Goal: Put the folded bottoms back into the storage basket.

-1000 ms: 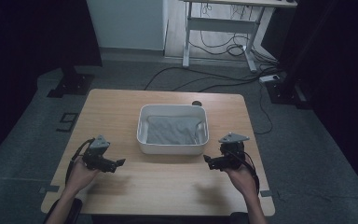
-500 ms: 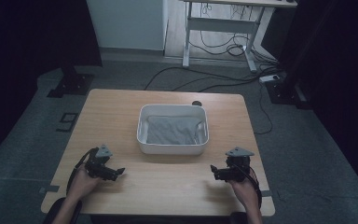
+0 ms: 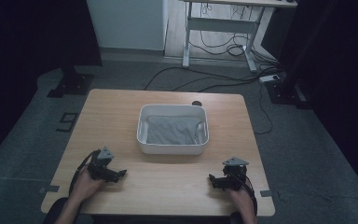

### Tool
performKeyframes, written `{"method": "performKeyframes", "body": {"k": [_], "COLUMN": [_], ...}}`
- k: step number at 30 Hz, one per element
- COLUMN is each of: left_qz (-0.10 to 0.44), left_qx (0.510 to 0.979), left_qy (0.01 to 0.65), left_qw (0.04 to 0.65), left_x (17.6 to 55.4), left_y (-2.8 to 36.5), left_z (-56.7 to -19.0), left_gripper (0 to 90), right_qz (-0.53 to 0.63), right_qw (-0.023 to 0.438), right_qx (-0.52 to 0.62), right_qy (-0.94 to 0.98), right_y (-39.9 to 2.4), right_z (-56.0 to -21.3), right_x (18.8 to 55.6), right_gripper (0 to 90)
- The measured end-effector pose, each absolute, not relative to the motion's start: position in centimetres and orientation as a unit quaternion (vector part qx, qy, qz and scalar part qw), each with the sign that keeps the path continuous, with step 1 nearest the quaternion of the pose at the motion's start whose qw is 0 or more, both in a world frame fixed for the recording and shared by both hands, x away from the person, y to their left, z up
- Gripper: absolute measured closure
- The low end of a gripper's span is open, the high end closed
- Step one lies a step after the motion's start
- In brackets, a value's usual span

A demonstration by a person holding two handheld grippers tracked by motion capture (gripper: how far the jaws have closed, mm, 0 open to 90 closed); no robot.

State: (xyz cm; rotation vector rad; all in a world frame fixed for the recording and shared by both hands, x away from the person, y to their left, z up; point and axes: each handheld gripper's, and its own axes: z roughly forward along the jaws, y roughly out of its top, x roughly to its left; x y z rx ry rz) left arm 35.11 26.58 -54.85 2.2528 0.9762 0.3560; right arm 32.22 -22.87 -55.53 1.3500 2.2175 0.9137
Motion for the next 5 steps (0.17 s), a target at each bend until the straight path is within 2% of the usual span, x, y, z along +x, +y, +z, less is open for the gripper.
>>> {"method": "performKeyframes", "body": {"k": [5], "left_qz": [0.136], "left_qx": [0.859], "left_qy": [0.373], "left_qw": [0.324], "left_x": [35.14], "left_y": [26.56], "left_z": [-54.85], "left_gripper": [0.0], "right_qz": [0.332], "right_qw": [0.198], "right_qx": [0.481], "right_qy": [0.786], "right_y": [-22.91], "right_z": [-55.70], "right_x": [32.15], "right_gripper": [0.0]}}
